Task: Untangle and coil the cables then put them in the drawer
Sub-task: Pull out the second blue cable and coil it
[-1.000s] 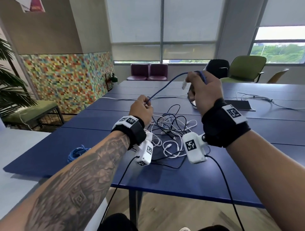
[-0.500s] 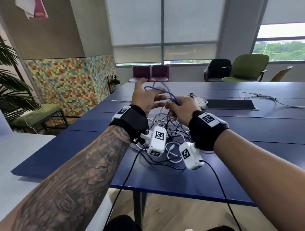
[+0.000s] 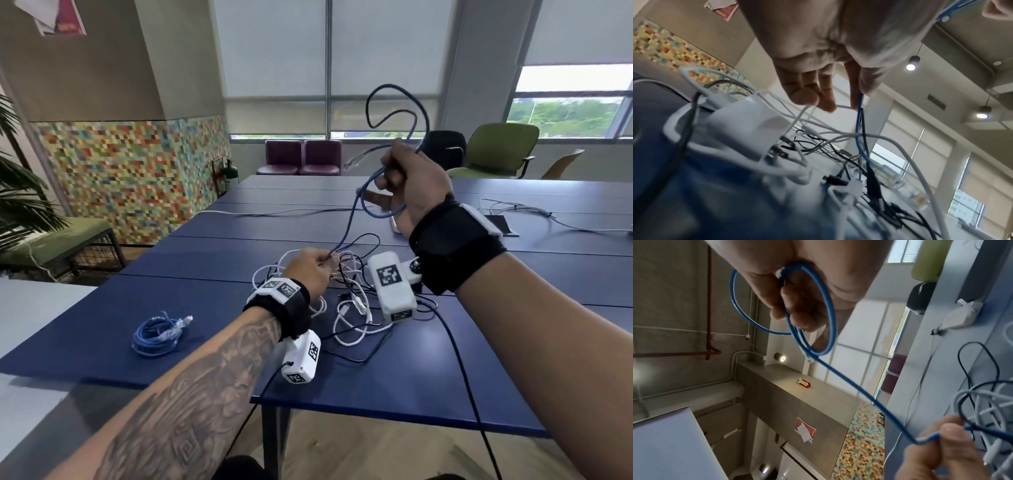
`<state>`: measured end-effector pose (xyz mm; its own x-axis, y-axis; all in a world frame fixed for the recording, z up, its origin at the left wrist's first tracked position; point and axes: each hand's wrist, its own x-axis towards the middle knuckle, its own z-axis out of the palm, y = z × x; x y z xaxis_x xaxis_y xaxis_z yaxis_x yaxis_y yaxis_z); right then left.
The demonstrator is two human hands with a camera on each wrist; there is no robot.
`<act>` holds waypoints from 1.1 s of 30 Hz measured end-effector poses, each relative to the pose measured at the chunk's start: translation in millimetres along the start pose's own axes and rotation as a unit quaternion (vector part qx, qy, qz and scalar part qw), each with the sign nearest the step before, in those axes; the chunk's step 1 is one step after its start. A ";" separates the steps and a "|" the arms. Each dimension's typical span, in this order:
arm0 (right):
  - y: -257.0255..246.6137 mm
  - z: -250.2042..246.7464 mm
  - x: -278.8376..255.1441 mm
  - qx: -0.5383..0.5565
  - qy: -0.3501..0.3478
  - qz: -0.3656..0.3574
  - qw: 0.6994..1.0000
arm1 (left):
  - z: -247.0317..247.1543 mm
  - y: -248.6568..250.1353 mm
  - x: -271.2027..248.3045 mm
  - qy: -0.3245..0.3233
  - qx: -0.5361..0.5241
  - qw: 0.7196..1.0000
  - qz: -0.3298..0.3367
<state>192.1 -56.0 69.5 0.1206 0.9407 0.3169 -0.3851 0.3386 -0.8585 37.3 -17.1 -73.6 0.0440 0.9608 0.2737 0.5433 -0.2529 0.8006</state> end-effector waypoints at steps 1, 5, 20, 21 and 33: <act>-2.6 -0.1 -0.4 -0.001 0.007 -0.008 1.000 | -2.3 3.5 1.5 0.023 -0.005 1.000 0.014; -1.9 -9.5 -4.4 -0.031 0.061 -0.030 0.997 | -14.0 12.1 11.5 0.071 -0.105 0.992 -0.012; 56.5 -40.5 -8.9 -0.277 0.042 -0.055 0.958 | -51.9 22.7 24.6 0.168 -0.171 0.971 -0.010; 59.2 -39.7 -10.6 -0.275 0.028 -0.053 0.960 | -52.3 23.0 25.6 0.158 -0.159 0.974 -0.016; 82.7 -33.8 -11.6 -0.351 -0.044 -0.031 0.935 | -54.4 41.3 0.3 -0.042 -0.279 0.959 0.034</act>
<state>189.7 -38.2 -18.9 0.0354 0.9241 0.3804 0.3197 0.3502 -0.8804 14.2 -33.5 -11.5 0.1438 0.9395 0.3110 0.0044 -0.3149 0.9491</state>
